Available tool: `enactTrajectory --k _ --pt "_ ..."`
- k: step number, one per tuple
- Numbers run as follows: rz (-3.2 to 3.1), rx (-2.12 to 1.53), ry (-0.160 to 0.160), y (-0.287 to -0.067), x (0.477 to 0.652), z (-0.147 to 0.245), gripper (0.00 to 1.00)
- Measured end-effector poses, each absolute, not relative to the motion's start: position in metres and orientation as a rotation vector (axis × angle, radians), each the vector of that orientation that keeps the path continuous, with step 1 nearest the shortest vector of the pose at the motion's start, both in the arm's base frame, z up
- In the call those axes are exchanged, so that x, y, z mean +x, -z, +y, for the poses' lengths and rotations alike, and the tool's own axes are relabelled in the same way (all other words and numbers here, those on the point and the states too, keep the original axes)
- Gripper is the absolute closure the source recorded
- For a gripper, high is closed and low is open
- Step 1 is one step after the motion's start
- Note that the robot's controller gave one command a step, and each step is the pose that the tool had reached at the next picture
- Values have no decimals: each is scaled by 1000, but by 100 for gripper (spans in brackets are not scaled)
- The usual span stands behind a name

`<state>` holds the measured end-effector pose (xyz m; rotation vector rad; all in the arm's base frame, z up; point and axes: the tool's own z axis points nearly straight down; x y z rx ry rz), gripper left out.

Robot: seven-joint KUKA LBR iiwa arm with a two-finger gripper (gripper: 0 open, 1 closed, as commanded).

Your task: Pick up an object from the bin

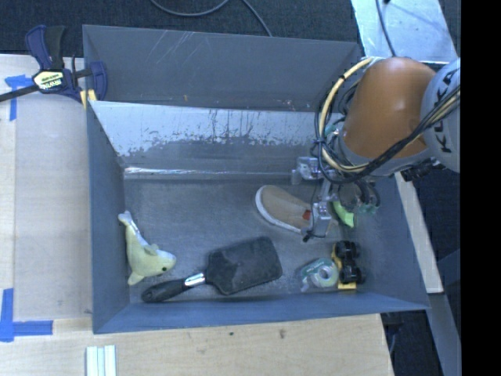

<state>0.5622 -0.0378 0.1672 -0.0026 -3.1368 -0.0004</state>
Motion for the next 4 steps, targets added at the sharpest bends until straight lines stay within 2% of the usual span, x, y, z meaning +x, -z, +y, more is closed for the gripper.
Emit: enactTrajectory --k 1,2,3,4 --pt "-3145 -1 0 -172 564 -38 0" --pt "-3149 -100 0 -104 607 -44 0" --pt "-3140 -151 1 -71 615 -48 0" --pt "-3141 -286 -2 -72 607 -27 0"
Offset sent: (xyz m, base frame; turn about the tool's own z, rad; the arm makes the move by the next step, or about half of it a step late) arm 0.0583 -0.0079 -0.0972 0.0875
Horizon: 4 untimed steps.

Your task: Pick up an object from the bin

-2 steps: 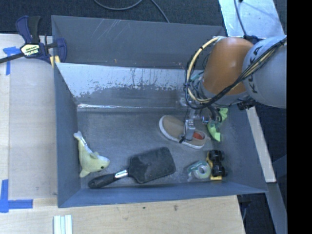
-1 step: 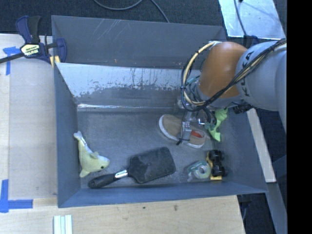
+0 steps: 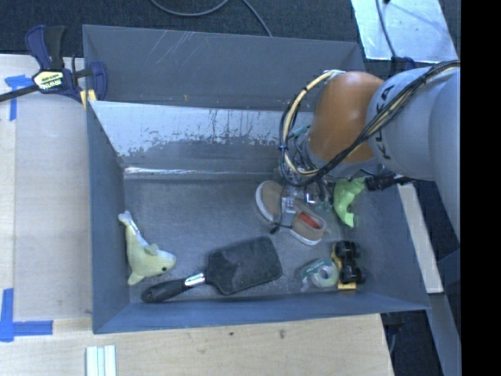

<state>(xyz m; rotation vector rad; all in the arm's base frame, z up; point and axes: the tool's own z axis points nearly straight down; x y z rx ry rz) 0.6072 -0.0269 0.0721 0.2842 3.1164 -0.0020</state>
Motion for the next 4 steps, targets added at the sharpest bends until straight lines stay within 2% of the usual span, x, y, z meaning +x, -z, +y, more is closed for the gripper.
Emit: enactTrajectory --k 1,2,4 --pt "3125 215 -4 -72 612 -34 0" --pt "3104 276 7 -77 612 -32 100" --pt "3101 284 6 -80 612 -30 100"
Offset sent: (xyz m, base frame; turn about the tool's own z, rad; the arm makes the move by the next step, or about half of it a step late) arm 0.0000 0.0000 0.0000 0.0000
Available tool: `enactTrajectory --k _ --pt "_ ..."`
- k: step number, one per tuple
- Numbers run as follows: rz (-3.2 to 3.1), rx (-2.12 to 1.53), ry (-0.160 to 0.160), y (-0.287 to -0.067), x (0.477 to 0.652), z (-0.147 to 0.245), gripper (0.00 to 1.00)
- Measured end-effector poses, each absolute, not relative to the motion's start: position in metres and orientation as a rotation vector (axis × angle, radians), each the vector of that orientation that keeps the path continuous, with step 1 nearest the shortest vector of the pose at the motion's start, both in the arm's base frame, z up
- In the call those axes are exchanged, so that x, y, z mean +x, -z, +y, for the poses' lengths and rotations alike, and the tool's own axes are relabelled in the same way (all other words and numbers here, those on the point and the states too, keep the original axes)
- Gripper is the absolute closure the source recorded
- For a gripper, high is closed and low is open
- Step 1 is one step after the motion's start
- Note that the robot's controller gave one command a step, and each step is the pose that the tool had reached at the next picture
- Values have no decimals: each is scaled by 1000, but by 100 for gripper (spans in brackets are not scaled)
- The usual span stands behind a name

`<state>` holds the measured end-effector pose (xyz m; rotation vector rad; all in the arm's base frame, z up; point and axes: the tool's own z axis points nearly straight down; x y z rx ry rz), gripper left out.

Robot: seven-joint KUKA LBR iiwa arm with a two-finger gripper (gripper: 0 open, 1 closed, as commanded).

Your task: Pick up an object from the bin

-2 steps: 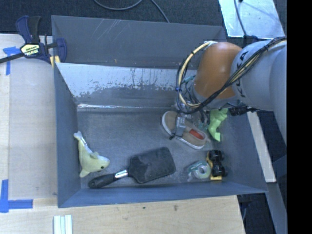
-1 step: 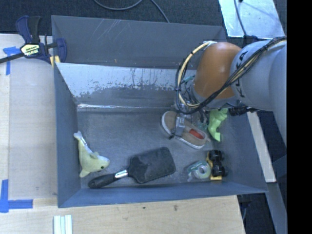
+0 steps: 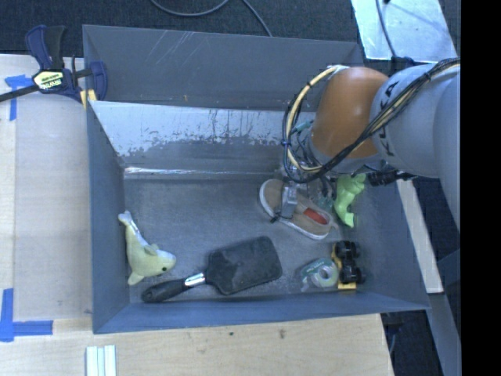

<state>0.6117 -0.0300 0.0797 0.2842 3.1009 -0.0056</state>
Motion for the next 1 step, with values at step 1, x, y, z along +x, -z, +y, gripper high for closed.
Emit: enactTrajectory --k 1 --pt "3112 284 4 -96 608 -29 100"
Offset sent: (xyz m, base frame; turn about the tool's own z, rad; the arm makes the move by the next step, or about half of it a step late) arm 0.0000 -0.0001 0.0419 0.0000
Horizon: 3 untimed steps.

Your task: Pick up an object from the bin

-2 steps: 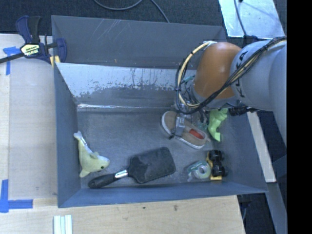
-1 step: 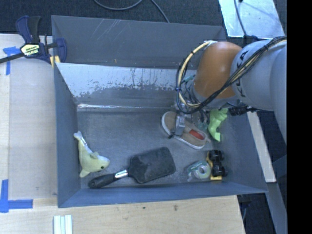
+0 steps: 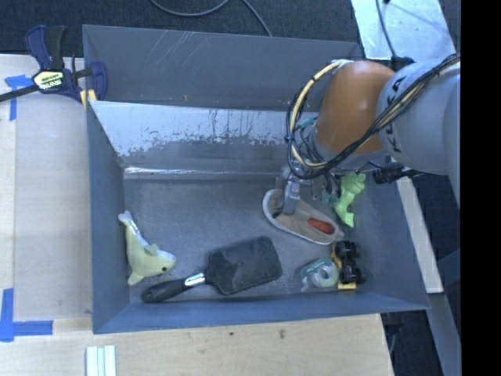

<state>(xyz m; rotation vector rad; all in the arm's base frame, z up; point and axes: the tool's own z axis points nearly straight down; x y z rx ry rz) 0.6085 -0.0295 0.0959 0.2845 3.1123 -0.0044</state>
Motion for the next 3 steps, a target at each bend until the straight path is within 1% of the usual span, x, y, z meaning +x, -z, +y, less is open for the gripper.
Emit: enactTrajectory --k 1,2,3 --pt "3108 283 4 -118 610 -30 100" --pt "3101 282 4 -131 611 -30 100" --pt "3103 282 4 -139 611 -30 100"
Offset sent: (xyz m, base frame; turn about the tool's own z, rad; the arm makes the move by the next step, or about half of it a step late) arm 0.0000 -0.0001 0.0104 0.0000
